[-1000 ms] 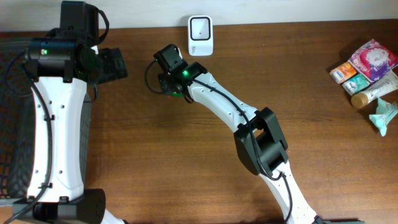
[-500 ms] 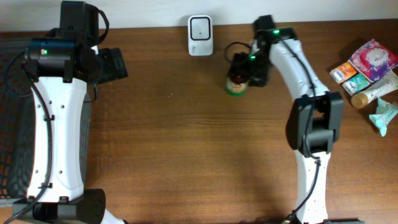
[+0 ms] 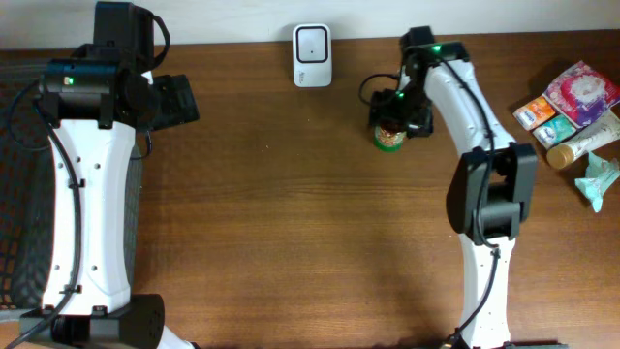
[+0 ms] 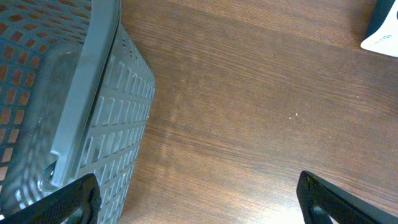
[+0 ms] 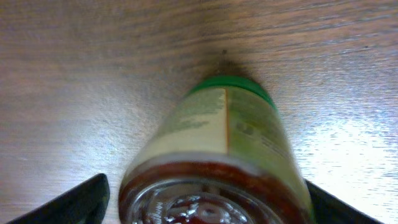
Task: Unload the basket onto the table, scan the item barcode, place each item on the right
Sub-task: 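Lift the jar and hold its base toward the scanner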
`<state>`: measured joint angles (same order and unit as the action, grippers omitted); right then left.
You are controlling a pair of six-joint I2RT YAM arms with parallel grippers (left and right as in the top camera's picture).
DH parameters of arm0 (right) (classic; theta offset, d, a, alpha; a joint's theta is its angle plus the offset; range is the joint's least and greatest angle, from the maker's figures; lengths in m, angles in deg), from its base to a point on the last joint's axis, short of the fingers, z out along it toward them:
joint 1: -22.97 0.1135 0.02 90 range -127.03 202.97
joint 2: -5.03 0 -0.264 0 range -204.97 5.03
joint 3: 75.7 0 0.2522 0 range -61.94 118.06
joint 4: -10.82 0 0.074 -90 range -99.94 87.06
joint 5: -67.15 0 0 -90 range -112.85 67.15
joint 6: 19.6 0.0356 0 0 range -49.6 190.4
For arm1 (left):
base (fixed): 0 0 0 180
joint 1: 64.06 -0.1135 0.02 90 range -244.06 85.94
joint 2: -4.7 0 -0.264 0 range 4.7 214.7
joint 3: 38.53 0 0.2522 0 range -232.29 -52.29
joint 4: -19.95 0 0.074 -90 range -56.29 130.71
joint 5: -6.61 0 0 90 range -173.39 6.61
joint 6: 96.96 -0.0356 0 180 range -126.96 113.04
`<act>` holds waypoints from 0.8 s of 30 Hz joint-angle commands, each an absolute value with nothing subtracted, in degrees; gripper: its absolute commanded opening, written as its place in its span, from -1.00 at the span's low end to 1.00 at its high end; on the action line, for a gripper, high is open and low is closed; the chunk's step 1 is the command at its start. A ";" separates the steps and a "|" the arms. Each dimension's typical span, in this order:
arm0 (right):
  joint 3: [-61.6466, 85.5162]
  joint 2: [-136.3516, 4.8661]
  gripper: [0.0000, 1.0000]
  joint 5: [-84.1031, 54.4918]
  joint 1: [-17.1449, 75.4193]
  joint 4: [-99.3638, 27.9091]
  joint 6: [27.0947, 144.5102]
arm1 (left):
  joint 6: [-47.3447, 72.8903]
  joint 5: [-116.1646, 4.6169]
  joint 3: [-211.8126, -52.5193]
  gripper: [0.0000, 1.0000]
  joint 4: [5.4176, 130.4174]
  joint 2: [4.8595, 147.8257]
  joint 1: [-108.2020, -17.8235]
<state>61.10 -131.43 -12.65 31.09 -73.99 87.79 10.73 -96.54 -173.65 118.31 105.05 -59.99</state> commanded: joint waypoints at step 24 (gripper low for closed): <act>59.11 -132.40 0.25 -65.57 54.15 -73.70 81.39 | 10.07 -97.15 -174.20 0.98 118.37 104.85 -60.09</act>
